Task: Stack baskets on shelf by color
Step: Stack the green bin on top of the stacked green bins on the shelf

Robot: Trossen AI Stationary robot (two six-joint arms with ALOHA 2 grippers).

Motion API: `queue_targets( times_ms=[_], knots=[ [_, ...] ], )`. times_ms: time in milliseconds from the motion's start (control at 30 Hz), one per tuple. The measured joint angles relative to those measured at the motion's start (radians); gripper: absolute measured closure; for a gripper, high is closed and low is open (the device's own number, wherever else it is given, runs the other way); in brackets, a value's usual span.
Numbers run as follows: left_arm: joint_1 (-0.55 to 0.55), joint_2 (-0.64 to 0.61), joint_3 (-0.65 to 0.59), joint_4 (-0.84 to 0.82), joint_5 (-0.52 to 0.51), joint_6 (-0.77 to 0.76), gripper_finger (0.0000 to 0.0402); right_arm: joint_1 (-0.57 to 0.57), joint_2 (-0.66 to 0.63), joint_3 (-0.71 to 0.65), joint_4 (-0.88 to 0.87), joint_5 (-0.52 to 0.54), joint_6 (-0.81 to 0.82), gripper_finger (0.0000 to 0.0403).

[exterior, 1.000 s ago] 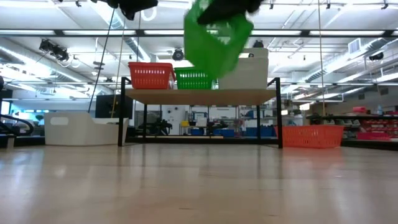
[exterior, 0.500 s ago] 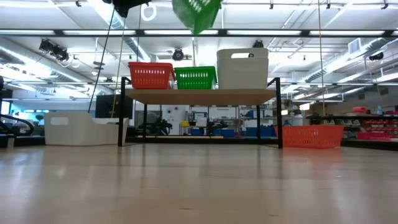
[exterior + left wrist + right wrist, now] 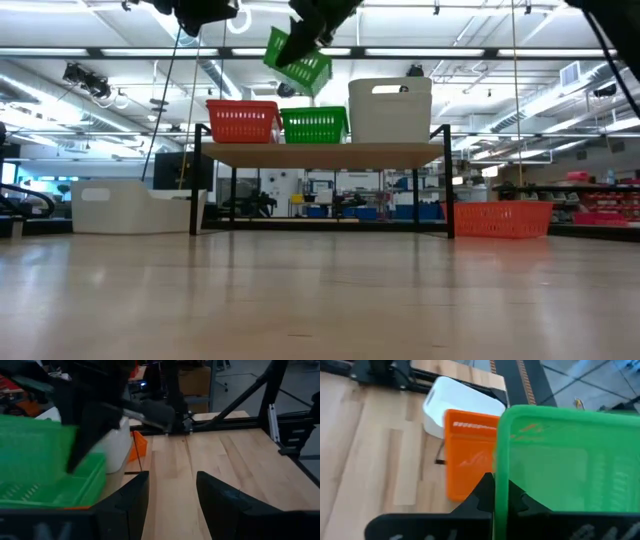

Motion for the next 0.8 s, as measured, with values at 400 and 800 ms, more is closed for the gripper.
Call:
queue_targets(
  times_ms=[400,800],
  knots=[
    [0.000,-0.004,0.000,-0.033,-0.016,-0.001,0.0230,-0.083,0.049,0.091,-0.231,-0.036,0.087,0.0398],
    [0.000,-0.003,0.000,-0.065,-0.016,-0.027,0.0230,-0.087,0.048,0.090,-0.243,-0.062,0.161,0.0397]
  ],
)
